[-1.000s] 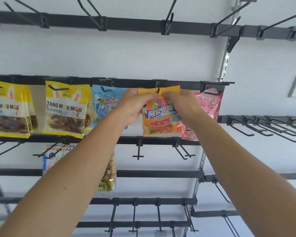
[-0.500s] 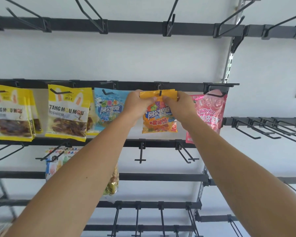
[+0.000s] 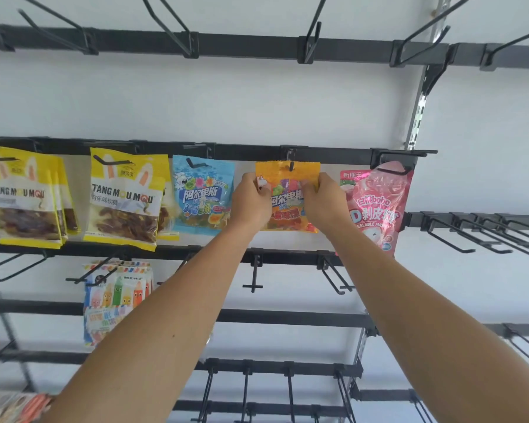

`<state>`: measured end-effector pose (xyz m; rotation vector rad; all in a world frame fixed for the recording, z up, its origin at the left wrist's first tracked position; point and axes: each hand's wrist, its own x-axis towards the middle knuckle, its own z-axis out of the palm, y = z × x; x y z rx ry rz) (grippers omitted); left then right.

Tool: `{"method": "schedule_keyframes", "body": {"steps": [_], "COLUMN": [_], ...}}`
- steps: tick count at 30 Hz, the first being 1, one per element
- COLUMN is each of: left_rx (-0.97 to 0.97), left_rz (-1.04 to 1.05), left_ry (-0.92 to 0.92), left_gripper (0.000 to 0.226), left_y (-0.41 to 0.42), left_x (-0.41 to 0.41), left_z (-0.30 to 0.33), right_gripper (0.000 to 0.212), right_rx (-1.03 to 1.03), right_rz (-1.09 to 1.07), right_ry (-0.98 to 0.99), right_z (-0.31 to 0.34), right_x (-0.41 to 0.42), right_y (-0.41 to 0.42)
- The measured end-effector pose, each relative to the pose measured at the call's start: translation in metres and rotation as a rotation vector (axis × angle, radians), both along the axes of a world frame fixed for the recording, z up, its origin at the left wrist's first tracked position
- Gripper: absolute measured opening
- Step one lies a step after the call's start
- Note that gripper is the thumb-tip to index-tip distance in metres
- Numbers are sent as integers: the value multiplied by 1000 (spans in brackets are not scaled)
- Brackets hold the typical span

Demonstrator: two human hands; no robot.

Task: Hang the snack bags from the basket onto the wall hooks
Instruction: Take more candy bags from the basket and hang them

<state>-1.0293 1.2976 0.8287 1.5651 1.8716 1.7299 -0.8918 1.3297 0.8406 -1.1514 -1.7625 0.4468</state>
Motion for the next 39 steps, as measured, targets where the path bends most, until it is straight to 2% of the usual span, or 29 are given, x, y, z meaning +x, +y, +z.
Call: {"method": "schedule_keyframes", "body": {"steps": [9,14,18,20,23,27,31,39], "left_rx": [-20,-43,64,38,-32,-200,-306,-439], "left_rz": [43,123,121,169,296,398,406,411], "left_ry": [57,211,401,510,693,873,908,858], "left_gripper": [25,62,51,41,33,46,54,54], "left_y": [-8,-27,-54,-73,-105,-153,-222,-403], "left_x": [10,21,30,29,15,-16,-59,-168], "left_z": [-3,-7,-24,-34,-50,-73,-94,-127], "right_gripper": [27,48,52,47,39,41,53,55], "right_rx": [-29,50,347,473,544,501,405,265], "right_rz": [-5,-33,-94,-99,-92,-34,31,144], "right_ry": [0,-27,-127,-209,-314,-511,-695,-737], "right_z": [-2,-10,-31,-47,-68,-84,-99,-143], "right_x": [5,12,16,16,16,9,-21,-130], "right_y": [-8,-26,-46,-54,-78,-119,-181,-347]}}
